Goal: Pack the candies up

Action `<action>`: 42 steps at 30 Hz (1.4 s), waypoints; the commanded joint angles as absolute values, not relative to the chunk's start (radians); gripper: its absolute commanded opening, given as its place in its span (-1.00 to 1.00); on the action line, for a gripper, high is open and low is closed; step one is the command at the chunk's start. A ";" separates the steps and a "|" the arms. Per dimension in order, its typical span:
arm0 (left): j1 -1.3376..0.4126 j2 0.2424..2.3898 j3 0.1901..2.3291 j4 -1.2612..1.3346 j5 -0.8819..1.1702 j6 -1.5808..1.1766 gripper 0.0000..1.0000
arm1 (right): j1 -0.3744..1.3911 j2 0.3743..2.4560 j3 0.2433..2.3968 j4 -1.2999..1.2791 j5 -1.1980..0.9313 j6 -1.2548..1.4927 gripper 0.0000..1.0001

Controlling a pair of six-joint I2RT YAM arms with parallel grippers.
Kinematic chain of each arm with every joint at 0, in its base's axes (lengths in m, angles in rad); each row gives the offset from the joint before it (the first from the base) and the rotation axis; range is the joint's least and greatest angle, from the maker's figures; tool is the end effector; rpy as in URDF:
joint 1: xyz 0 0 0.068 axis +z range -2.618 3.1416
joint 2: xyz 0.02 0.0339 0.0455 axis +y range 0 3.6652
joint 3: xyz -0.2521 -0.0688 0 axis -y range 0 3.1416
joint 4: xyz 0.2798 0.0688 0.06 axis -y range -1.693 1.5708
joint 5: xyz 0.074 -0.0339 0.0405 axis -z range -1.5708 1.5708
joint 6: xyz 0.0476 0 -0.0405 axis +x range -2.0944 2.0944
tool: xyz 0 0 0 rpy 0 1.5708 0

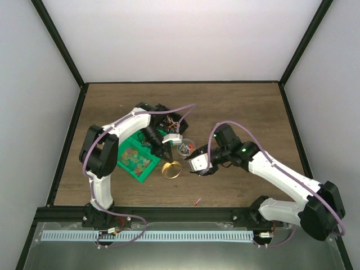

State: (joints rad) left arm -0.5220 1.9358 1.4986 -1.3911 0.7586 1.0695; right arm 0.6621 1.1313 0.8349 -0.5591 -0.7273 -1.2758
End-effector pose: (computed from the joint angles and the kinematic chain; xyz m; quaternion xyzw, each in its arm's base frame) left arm 0.2968 -0.2085 0.1799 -0.6249 -0.6786 0.3858 0.0156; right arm 0.1933 0.1908 0.2346 -0.7921 0.3930 0.2188 0.4125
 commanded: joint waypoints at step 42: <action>-0.501 2.062 1.562 -1.403 0.920 0.995 -0.88 | 0.790 1.297 0.757 -0.233 -0.656 -1.420 -0.53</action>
State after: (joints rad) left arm -0.5137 2.0583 1.5391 -1.4044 0.8711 0.9936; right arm 0.7769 1.2854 0.7486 -0.2531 -0.6292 -1.4235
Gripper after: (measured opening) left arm 0.060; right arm 0.274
